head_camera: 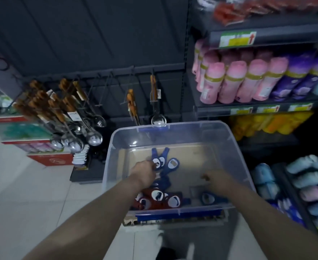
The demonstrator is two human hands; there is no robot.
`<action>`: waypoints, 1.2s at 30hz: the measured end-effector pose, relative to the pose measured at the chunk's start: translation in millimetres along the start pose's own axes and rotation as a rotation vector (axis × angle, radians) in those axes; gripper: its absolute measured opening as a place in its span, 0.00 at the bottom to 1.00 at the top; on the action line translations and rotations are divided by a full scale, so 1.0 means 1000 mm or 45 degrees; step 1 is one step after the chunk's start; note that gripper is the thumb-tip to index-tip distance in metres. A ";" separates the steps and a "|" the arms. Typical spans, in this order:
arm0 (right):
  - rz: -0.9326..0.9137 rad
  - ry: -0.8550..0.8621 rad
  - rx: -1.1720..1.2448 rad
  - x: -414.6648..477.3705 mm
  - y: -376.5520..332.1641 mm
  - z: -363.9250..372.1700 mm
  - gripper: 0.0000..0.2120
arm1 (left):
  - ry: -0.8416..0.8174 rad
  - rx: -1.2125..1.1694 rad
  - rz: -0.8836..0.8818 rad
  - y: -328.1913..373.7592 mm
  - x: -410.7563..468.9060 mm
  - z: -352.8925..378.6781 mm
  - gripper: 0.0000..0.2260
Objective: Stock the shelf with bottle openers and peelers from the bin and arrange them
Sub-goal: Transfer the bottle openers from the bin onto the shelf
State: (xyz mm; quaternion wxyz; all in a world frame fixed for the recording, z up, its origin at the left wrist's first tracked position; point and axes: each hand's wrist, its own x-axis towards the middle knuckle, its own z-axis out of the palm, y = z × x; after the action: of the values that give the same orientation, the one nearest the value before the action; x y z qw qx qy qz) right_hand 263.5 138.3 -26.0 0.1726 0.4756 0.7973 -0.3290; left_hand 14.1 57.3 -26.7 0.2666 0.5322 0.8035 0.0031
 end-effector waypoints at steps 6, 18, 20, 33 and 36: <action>0.133 -0.262 -0.269 0.014 0.009 0.011 0.15 | -0.123 0.018 0.044 -0.014 0.014 0.020 0.13; -0.070 -0.232 -0.224 0.020 0.014 0.003 0.10 | -0.345 0.343 0.283 0.032 -0.001 0.042 0.22; -0.112 -0.173 -0.212 0.020 0.013 0.000 0.11 | -0.326 0.464 0.309 0.041 -0.005 0.048 0.24; -0.275 -0.144 -0.099 0.033 -0.018 0.009 0.06 | 0.061 -0.364 -0.289 0.008 -0.002 -0.004 0.08; -0.305 -0.206 -0.058 0.037 -0.037 0.020 0.11 | 0.233 -0.489 -0.319 -0.002 -0.007 -0.012 0.08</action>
State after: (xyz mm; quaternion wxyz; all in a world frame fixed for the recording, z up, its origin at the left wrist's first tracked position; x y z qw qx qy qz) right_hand 212.0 136.4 -49.1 0.2068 0.3450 0.8391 -0.3662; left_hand 9.4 54.0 -14.2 0.2872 0.3654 0.8688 0.1710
